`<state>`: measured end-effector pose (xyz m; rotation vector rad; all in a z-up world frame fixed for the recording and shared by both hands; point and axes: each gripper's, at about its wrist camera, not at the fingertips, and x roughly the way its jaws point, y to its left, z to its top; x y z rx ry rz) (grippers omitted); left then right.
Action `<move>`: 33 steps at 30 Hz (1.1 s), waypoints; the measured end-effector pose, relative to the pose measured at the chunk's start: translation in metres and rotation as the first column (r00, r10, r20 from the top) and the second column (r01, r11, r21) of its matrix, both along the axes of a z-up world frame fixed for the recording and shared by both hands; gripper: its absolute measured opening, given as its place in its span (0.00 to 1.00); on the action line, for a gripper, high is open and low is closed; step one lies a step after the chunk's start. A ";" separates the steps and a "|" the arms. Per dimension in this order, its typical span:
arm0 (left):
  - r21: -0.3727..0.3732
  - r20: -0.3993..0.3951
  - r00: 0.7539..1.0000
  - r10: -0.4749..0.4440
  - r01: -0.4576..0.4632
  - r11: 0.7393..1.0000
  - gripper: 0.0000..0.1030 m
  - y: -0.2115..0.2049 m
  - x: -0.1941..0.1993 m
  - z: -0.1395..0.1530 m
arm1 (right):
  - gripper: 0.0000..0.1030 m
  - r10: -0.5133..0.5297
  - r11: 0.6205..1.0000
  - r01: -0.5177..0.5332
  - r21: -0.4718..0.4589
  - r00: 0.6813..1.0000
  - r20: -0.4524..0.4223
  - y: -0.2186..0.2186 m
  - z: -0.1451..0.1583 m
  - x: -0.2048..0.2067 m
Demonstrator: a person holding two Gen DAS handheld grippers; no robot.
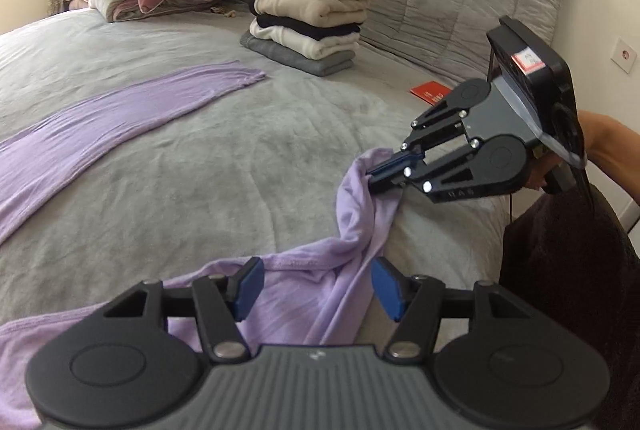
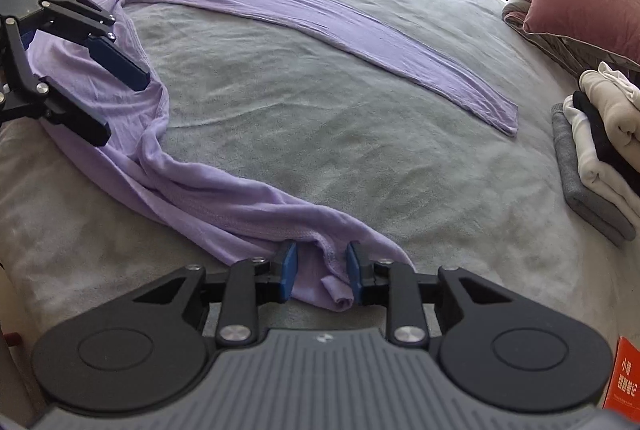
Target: Fold clothes
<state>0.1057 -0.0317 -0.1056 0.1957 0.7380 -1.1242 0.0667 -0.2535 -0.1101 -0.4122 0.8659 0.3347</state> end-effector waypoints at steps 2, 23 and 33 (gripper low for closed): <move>0.017 0.019 1.000 -0.007 0.006 1.000 0.59 -0.004 -0.004 -0.001 | 0.01 -0.026 0.999 0.026 0.029 1.000 0.007 -0.002 0.006 0.006; 0.043 0.015 0.984 -0.179 0.178 0.983 0.57 -0.008 -0.029 0.000 | 0.01 -0.325 0.944 0.321 0.083 0.944 0.048 -0.020 0.017 0.084; 0.043 0.054 0.989 -0.136 0.133 0.990 0.56 -0.006 -0.031 0.002 | 0.43 -0.488 0.845 0.469 0.258 0.873 0.012 -0.061 0.022 0.038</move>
